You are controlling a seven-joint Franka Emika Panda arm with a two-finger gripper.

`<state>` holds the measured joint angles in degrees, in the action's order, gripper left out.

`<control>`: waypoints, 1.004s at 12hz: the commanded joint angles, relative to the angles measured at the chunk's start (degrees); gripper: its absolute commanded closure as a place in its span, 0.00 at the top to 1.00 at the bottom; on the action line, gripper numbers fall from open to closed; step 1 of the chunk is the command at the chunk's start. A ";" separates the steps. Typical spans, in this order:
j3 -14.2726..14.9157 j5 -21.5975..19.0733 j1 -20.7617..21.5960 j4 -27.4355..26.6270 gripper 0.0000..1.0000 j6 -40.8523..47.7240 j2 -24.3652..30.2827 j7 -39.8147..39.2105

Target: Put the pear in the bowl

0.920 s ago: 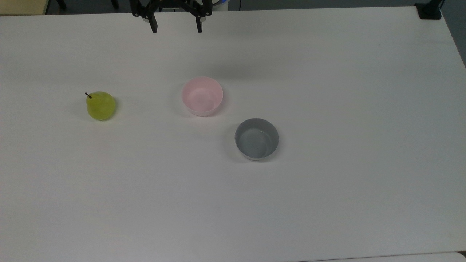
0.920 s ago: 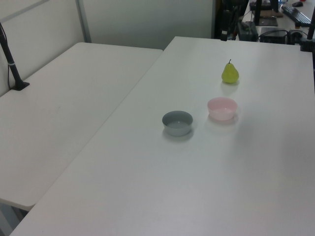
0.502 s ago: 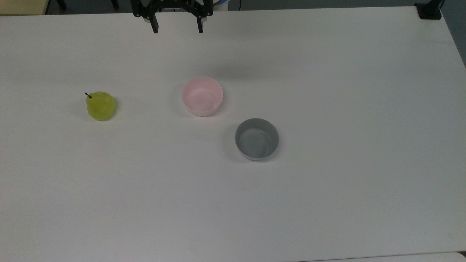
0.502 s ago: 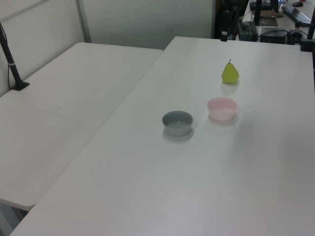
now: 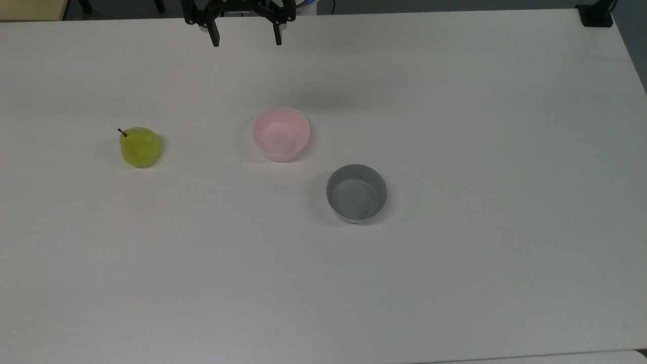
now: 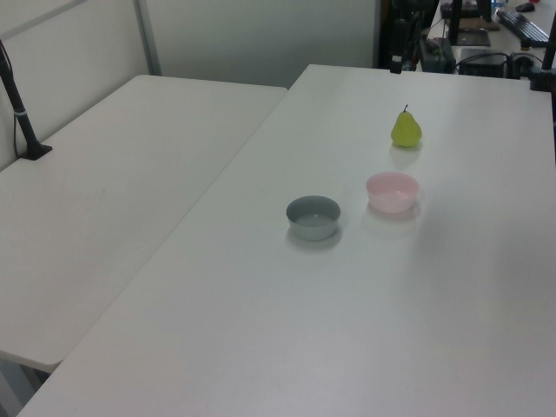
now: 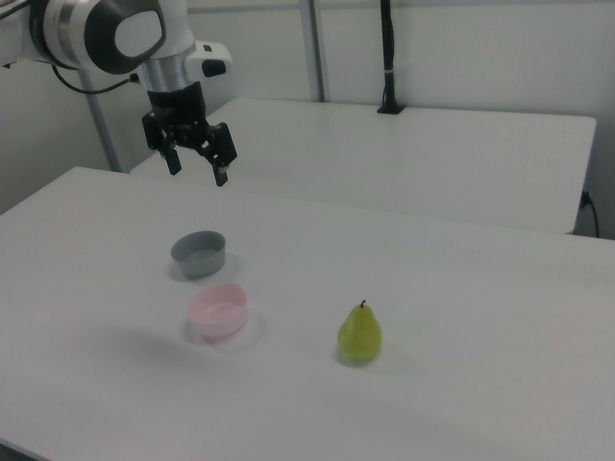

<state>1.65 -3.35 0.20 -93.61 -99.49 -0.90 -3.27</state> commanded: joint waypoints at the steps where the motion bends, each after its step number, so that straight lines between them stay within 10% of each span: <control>1: 0.37 1.05 -1.07 -0.79 1.00 2.45 0.72 -12.51; 5: 0.28 9.57 -6.51 -0.87 1.00 2.38 0.11 -23.79; 12: 0.37 9.60 -18.03 -7.38 1.00 -18.25 -10.24 -27.85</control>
<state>2.08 6.10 -15.94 -99.61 -111.57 -7.20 -30.62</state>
